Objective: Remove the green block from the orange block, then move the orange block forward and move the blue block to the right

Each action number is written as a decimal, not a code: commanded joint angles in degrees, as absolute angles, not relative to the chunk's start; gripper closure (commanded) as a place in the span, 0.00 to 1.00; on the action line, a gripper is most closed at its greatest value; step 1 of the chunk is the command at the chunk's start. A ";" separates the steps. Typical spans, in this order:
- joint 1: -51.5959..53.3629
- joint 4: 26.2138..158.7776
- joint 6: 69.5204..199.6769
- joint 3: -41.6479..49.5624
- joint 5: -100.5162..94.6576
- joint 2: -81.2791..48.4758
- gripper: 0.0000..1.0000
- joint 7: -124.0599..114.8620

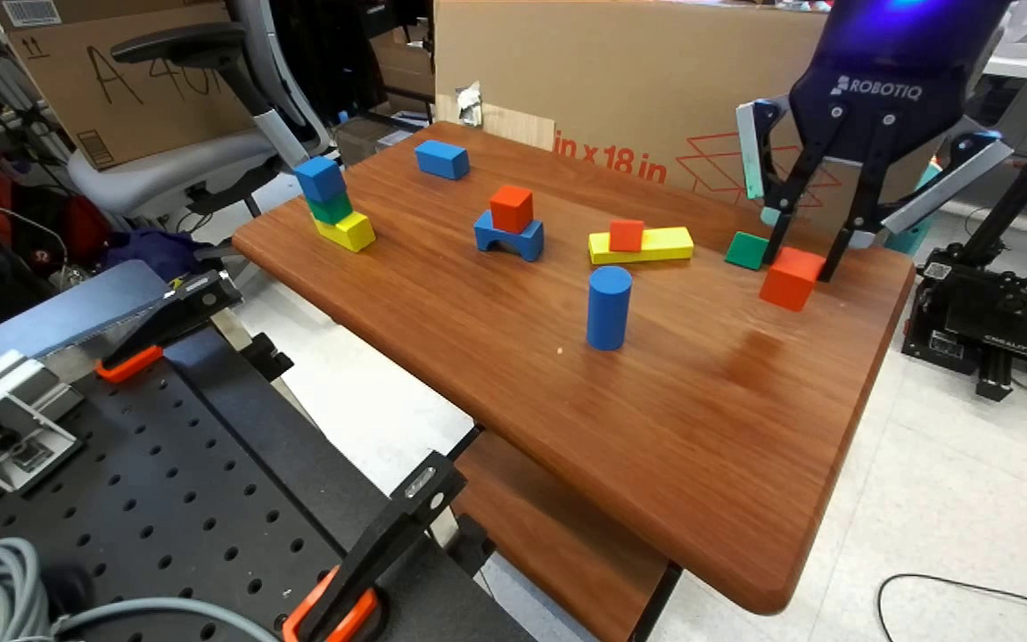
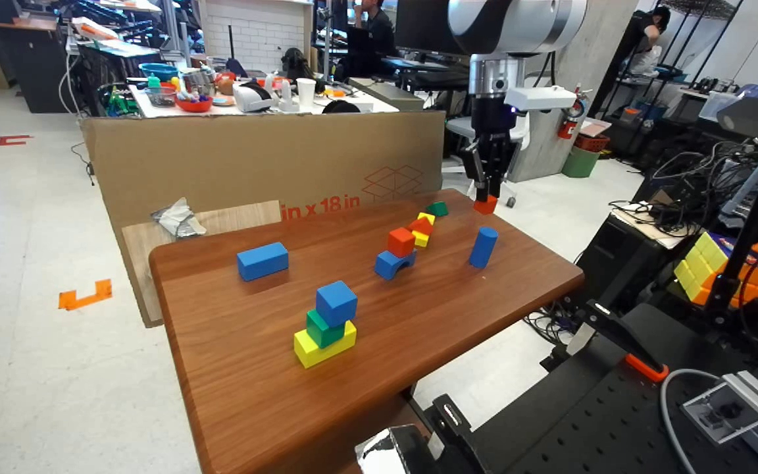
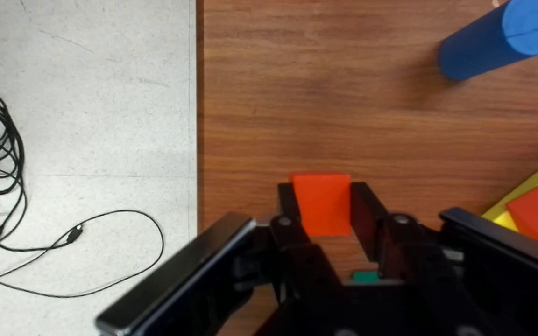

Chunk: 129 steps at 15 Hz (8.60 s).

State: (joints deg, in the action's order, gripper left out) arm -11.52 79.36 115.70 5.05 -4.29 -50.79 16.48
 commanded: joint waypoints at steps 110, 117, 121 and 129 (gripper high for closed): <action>-17.24 115.12 146.02 7.38 -4.70 -34.21 0.92 19.50; -16.26 113.44 140.78 6.69 -4.32 -34.65 0.92 19.66; -16.31 112.29 138.11 6.55 -3.80 -34.26 0.35 19.74; -16.92 113.38 135.40 4.53 -1.18 -23.87 0.00 22.06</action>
State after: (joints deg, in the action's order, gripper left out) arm -16.43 113.03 140.34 5.70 -2.75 -29.10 20.76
